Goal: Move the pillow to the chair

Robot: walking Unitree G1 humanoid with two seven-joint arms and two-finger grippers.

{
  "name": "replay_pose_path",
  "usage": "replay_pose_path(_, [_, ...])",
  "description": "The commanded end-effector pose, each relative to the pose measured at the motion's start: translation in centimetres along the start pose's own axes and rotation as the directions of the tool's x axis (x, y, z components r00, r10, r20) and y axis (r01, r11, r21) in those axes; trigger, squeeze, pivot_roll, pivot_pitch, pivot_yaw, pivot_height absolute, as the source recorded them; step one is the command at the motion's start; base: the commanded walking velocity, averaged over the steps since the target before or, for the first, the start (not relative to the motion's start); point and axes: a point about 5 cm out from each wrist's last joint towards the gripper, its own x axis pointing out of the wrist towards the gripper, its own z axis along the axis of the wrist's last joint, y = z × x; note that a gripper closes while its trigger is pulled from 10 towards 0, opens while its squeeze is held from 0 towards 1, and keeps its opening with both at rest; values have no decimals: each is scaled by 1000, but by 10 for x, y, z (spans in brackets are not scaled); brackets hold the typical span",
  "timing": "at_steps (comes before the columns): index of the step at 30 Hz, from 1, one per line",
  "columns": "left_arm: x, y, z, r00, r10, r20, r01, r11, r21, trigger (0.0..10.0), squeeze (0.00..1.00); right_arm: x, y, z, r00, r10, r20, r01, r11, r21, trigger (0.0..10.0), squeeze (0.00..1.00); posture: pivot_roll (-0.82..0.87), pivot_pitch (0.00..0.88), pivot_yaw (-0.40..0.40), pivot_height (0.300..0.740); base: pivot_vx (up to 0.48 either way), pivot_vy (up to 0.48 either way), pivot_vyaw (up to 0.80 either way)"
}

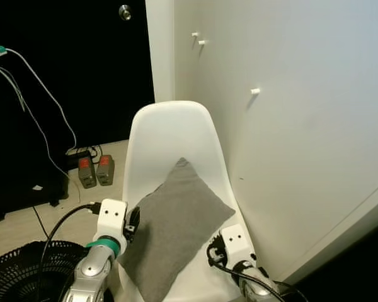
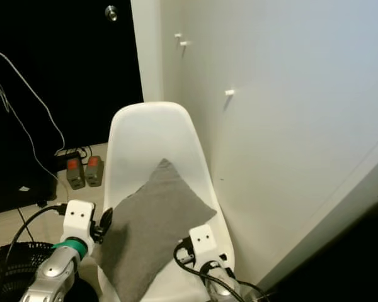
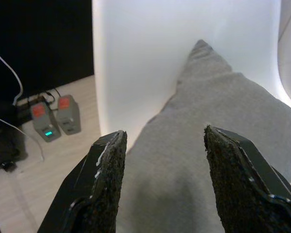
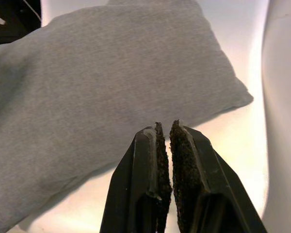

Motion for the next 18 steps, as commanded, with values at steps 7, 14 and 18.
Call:
replay_pose_path(7, [-1, 4, -7, 1000, 13, -22, -13, 1000, 2, 10000, 0, 2, 4, -5, 999, 22, -25, -22, 1000, 12, 10000, 0, -105, 58, 75, 740, 0, 0, 0])
replay_pose_path(14, [2, 3, -4, 1000, 10, -14, -9, 1000, 6, 10000, 0, 3, 5, -1, 1000, 22, 4, -22, 999, 30, 10000, 0, -92, 53, 71, 740, 0, 0, 0])
replay_pose_path(18, [0, 3, -5, 1000, 10, -15, -10, 1000, 7, 10000, 0, 3, 5, -1, 1000, 24, 4, -24, 999, 32, 10000, 0, -88, 49, 69, 740, 0, 0, 0])
